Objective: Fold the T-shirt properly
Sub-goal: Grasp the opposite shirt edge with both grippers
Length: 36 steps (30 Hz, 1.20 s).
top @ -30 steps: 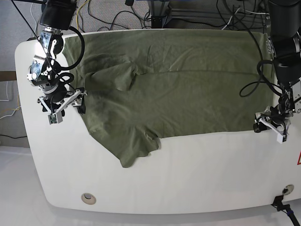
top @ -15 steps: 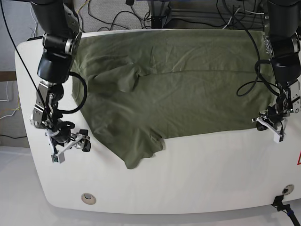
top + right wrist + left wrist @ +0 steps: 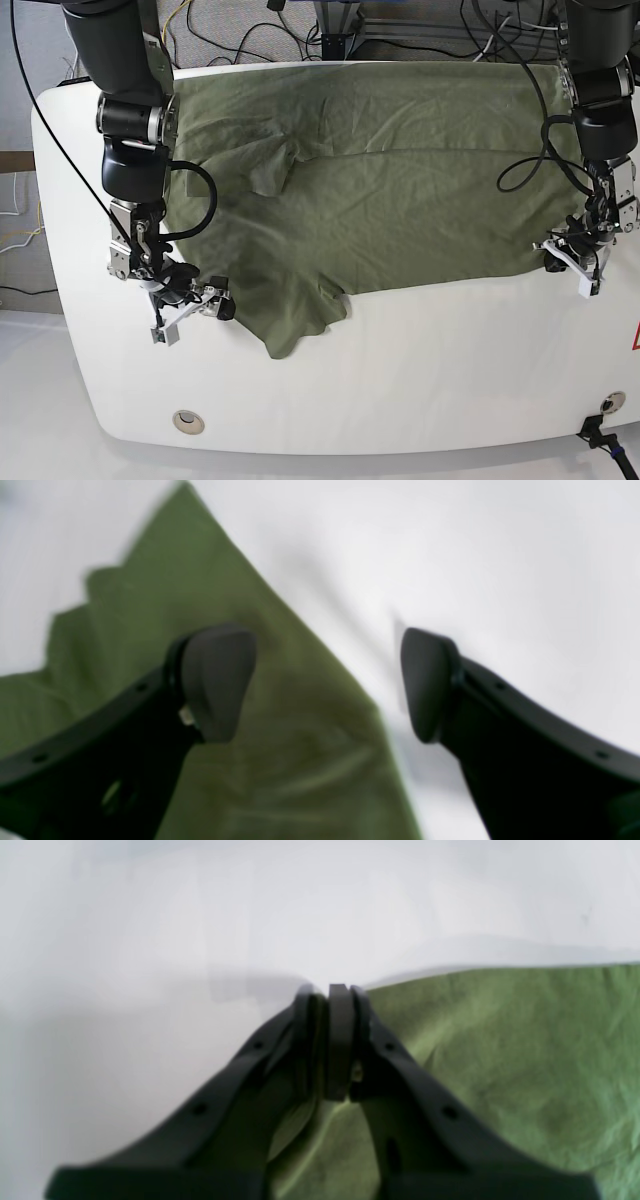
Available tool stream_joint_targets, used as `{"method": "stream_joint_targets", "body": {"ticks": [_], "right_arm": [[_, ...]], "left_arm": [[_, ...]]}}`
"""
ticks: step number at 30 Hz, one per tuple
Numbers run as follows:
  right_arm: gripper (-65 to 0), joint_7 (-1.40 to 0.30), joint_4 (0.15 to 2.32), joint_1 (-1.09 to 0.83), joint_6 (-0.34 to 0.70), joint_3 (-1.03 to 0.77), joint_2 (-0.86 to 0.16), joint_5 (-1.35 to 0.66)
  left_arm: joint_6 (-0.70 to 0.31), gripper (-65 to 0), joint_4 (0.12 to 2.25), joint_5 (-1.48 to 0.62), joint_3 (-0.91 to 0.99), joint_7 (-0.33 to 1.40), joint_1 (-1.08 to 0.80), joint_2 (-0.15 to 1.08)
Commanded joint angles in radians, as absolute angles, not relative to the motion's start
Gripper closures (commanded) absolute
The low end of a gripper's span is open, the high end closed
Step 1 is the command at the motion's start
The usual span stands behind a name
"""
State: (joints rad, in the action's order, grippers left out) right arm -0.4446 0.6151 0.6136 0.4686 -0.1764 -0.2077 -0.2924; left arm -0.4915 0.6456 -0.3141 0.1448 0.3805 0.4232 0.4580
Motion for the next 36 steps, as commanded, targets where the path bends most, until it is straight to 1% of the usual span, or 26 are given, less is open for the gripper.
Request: {"method": "stream_joint_targets", "body": {"ticks": [1, 4, 11, 12, 13, 14, 16, 18, 19, 23, 25, 29, 36], "right_arm": [[-46.6, -0.427, 0.631, 0.634, 0.476, -0.177, -0.206, -0.303], [-46.6, -0.427, 0.631, 0.633, 0.476, -0.177, -0.176, -0.303], [-46.3, -0.427, 0.633, 0.633, 0.476, -0.177, -0.147, -0.303], [-44.6, -0.423, 0.633, 0.633, 0.476, -0.177, -0.145, -0.303], [-40.7, -0.423, 0.633, 0.633, 0.476, -0.177, -0.143, -0.303], [-35.0, -0.421, 0.633, 0.634, 0.476, -0.177, -0.143, -0.303], [-20.0, -0.421, 0.633, 0.638, 0.476, -0.177, -0.143, -0.303], [-3.5, -0.421, 0.634, 0.639, 0.470, -0.177, -0.142, -0.303], [0.0, -0.421, 0.636, 0.639, 0.470, -0.177, -0.142, -0.303], [0.0, -0.429, 0.642, 0.661, 0.476, -0.176, -0.142, -0.303], [0.0, -0.435, 0.696, 0.659, 0.476, -0.176, -0.143, -0.303], [0.0, -0.576, 0.842, 0.647, 0.476, -0.177, -0.143, -0.303], [0.0, -0.733, 1.142, 0.504, 0.476, -0.177, -0.143, -0.305]], "left_arm": [[-0.493, 0.0, 0.661, -0.314, 0.147, 0.384, 0.443, 0.476], [-0.493, 0.0, 0.661, -0.314, 0.147, 0.384, 0.441, 0.476], [-0.493, 0.0, 0.661, -0.314, 0.147, 0.384, 0.441, 0.476], [-0.493, 0.0, 0.661, -0.314, 0.147, 0.384, 0.441, 0.476], [-0.493, 0.0, 0.661, -0.314, 0.147, 0.384, 0.441, 0.476], [-0.493, 0.0, 0.661, -0.314, 0.147, 0.384, 0.441, 0.476], [-0.493, 0.0, 0.661, -0.315, 0.147, 0.384, 0.441, 0.476], [-0.493, 0.0, 0.661, -0.315, 0.147, 0.384, 0.441, 0.476], [-0.493, 0.0, 0.661, -0.315, 0.147, 0.384, 0.441, 0.476], [-0.495, 0.0, 0.665, -0.320, 0.147, 0.380, 0.441, 0.476], [-0.495, 0.0, 0.730, -0.320, 0.154, 0.378, 0.429, 0.475], [-0.495, 0.0, 0.886, -0.320, 0.234, 0.378, 0.346, 0.464], [-0.495, 0.0, 1.047, -0.320, 0.286, 0.381, 0.259, 0.450]]}}
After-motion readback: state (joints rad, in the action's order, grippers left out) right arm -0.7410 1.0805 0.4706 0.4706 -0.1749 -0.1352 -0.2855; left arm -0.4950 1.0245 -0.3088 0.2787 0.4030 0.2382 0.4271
